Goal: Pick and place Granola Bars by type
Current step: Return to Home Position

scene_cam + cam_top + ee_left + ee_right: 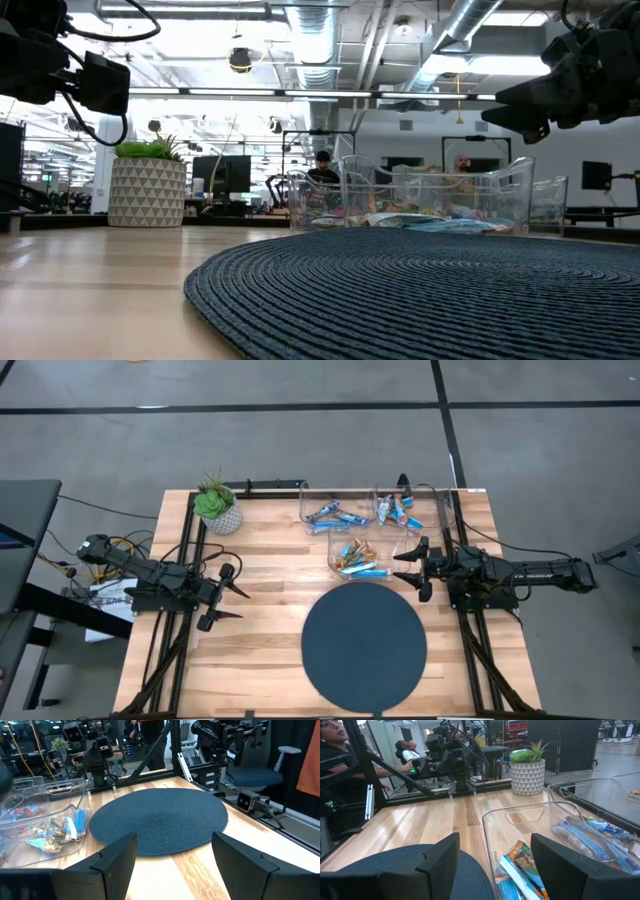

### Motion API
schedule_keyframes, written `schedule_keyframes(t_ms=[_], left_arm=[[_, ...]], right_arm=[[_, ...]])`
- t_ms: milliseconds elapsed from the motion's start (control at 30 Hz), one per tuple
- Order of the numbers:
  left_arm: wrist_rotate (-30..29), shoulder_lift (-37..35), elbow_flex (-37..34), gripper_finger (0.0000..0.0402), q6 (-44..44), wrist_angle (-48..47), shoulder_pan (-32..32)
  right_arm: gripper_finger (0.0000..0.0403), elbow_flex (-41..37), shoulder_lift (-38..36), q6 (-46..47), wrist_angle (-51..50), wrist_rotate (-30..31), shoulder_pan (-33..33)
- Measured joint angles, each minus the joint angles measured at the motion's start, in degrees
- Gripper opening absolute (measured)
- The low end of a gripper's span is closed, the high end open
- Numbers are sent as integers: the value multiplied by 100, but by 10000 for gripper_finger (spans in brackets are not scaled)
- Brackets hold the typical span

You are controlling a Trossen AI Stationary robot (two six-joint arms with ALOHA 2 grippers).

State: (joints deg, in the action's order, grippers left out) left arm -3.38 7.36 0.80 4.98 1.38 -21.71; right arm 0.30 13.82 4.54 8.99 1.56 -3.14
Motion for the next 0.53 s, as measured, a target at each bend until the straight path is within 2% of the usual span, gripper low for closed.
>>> schedule_keyframes(t_ms=[533], left_arm=[[0,0,-2,251,1,-1,-1]], right_arm=[[240,-2,-2,0,0,0,2]])
